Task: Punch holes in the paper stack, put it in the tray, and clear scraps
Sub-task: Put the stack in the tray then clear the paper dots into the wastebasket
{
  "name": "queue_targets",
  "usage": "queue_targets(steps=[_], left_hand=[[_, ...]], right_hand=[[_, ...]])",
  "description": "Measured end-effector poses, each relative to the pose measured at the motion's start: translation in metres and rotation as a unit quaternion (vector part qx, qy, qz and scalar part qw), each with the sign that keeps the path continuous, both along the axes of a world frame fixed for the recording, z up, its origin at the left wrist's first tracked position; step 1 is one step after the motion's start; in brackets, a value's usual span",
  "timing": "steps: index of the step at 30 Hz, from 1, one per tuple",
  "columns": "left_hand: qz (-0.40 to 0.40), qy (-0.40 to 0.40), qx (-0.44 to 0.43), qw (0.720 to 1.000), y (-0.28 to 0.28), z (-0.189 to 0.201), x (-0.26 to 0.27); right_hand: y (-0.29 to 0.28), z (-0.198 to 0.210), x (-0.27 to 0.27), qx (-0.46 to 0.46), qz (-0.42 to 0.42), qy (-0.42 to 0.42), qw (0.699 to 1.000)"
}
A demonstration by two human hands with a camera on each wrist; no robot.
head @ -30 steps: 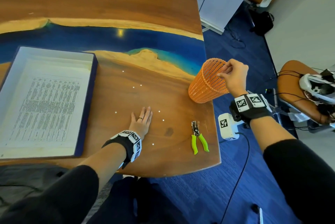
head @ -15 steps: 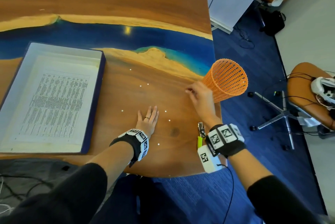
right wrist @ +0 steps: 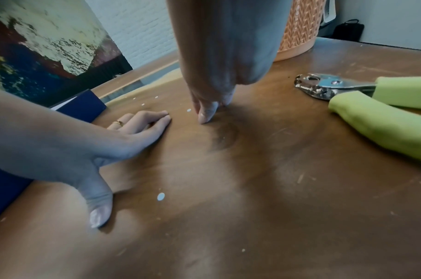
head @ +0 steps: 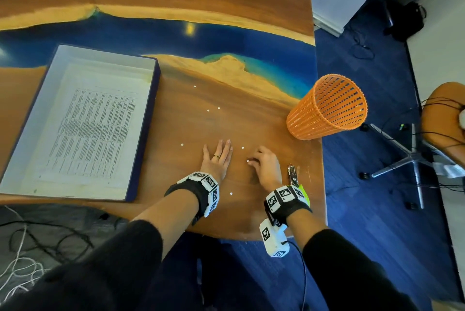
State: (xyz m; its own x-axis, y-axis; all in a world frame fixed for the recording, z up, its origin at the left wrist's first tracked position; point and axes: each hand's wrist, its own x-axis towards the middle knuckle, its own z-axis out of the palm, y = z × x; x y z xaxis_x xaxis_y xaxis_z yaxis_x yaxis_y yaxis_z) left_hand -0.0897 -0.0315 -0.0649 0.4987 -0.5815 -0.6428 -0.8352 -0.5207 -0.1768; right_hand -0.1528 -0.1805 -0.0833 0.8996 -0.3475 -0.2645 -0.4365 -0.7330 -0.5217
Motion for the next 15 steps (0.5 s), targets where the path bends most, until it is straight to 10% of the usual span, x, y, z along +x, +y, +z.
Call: queue_targets(steps=[15], left_hand=[[-0.004,0.0,0.002,1.0,-0.0024,0.0021,-0.001]], right_hand=[[0.0039,-0.0016,0.0096,-0.057,0.072,0.053,0.994]])
